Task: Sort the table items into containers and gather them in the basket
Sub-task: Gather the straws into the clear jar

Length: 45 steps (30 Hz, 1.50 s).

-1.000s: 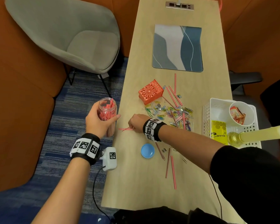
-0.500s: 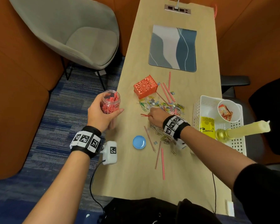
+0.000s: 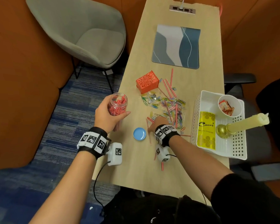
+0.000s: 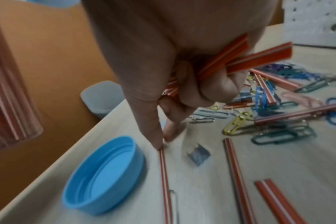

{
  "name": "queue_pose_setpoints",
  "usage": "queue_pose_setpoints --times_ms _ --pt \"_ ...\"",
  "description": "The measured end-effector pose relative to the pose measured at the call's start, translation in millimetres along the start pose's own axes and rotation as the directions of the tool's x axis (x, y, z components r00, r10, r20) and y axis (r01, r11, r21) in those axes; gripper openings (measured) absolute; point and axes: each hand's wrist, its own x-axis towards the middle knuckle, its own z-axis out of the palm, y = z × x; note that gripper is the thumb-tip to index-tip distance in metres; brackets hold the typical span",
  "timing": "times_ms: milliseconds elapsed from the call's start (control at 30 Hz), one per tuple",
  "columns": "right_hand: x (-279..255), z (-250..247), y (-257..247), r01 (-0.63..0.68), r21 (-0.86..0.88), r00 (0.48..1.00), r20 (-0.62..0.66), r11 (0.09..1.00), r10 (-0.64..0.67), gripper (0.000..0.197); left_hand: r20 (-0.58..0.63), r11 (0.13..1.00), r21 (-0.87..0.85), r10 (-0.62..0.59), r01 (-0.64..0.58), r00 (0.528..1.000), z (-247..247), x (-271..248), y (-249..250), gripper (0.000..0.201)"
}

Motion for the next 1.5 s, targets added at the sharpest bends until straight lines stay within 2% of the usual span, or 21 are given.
queue_pose_setpoints --times_ms 100,200,267,333,433,500,567,633,667,733,800,867,967,1067,1233,1333,1500 --pt "-5.3 3.1 -4.9 0.008 -0.018 1.000 -0.009 1.000 -0.008 0.051 -0.009 1.000 0.018 0.005 -0.005 1.000 -2.3 -6.9 0.0 0.071" --pt "-6.1 0.1 -4.6 0.063 -0.026 0.998 0.013 0.998 -0.063 0.044 -0.015 1.000 0.007 0.009 -0.009 1.000 -3.0 -11.8 2.5 0.070" --pt "-4.4 -4.8 3.6 0.065 0.079 0.997 0.023 0.995 -0.067 0.039 -0.020 1.000 0.002 0.017 -0.017 1.000 -2.9 -14.3 3.8 0.071" --pt "-5.2 -13.1 17.8 0.058 0.256 0.998 0.003 0.965 -0.061 0.030 -0.025 1.000 -0.004 0.020 -0.020 0.999 -1.7 -15.5 4.4 0.071" --pt "-15.1 -29.9 43.1 0.095 0.529 0.995 -0.054 0.843 -0.079 0.008 -0.023 0.999 -0.028 0.019 -0.020 1.000 3.5 -16.5 4.4 0.072" --pt "-22.7 -37.5 57.5 0.123 0.601 0.992 -0.064 0.790 -0.106 0.002 -0.012 0.999 -0.047 0.013 -0.014 1.000 8.5 -16.8 5.2 0.071" --pt "-32.4 -39.8 67.5 0.189 0.520 0.980 -0.053 0.833 -0.189 0.006 0.013 0.999 -0.050 0.016 -0.015 1.000 14.7 -16.1 6.7 0.071" --pt "-46.9 -33.3 74.4 0.312 0.267 0.943 0.026 0.912 -0.331 0.015 0.039 0.998 -0.055 0.013 -0.011 0.999 22.1 -14.9 8.8 0.071" --pt "-55.9 -25.7 75.6 0.386 0.114 0.913 0.094 0.915 -0.397 0.023 0.055 0.998 -0.057 0.012 -0.009 0.998 26.0 -14.3 10.6 0.071" --pt "-70.5 -11.0 73.4 0.499 -0.160 0.860 0.211 0.852 -0.465 0.037 0.093 0.998 -0.057 0.016 -0.011 0.996 34.4 -14.4 15.5 0.070" --pt "-73.2 0.3 70.3 0.544 -0.359 0.839 0.251 0.759 -0.483 0.042 0.143 0.997 -0.075 0.027 -0.017 0.989 42.9 -16.0 20.7 0.070" --pt "-71.6 6.0 67.4 0.567 -0.477 0.820 0.254 0.672 -0.513 0.036 0.188 0.994 -0.102 0.047 -0.028 0.981 50.4 -18.0 24.1 0.070" --pt "-73.0 12.9 62.1 0.599 -0.634 0.774 0.304 0.489 -0.555 0.019 0.234 0.991 -0.124 0.075 -0.047 0.969 57.7 -20.7 26.7 0.071" --pt "-74.5 12.8 55.7 0.615 -0.702 0.743 0.365 0.358 -0.560 0.012 0.245 0.990 -0.134 0.077 -0.045 0.966 57.9 -23.1 27.9 0.071" --pt "-68.7 9.7 42.4 0.597 -0.750 0.760 0.414 0.285 -0.501 0.011 0.188 0.990 -0.132 0.070 -0.046 0.980 46.3 -28.1 22.7 0.071" --pt "-68.2 12.6 36.0 0.582 -0.761 0.782 0.425 0.287 -0.456 0.015 0.170 0.992 -0.120 0.056 -0.036 0.984 37.9 -31.5 17.0 0.071" --pt "-66.5 8.0 34.4 0.603 -0.728 0.780 0.453 0.326 -0.431 0.021 0.161 0.995 -0.090 0.053 -0.039 0.985 28.1 -34.0 13.0 0.067"
